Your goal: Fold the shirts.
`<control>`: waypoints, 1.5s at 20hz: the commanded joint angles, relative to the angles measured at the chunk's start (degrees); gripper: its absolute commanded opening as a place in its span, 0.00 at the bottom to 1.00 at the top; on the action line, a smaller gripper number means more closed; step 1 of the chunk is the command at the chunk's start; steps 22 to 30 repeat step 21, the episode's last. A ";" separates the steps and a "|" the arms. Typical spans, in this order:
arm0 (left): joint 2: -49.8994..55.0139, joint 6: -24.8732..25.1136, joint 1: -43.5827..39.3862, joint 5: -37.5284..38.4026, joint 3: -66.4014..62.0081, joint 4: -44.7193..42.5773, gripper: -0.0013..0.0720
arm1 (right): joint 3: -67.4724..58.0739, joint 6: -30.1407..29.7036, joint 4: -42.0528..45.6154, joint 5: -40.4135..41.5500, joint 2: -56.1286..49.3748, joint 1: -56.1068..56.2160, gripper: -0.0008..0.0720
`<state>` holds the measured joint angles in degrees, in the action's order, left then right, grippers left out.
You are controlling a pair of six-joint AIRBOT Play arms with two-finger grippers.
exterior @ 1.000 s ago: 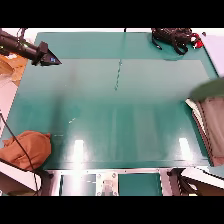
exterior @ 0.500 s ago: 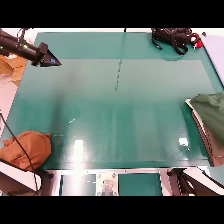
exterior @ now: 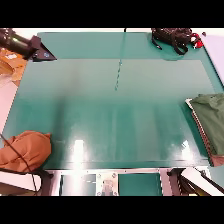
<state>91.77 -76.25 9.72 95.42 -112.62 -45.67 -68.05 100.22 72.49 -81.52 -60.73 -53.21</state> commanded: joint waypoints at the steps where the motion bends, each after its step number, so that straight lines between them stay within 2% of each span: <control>1: -9.66 -1.81 0.02 -0.96 8.22 -7.67 0.05 | -2.43 -3.43 -6.58 4.11 0.13 17.38 0.04; 6: -32.59 -3.54 0.04 -4.92 40.83 -16.87 0.05 | 10.69 -4.92 -4.96 9.16 4.11 41.92 0.04; 10: -44.59 -6.95 0.04 -5.62 55.67 -21.66 0.05 | 22.18 -4.90 -4.94 15.19 8.02 53.68 0.04; 12: -45.24 -8.96 0.04 -4.11 56.39 -22.97 0.05 | 23.23 -4.90 -4.96 16.63 8.09 55.87 0.04; 30: -45.16 -8.79 0.04 -5.14 56.37 -22.95 0.05 | 23.23 -4.90 -4.98 16.55 8.09 56.68 0.04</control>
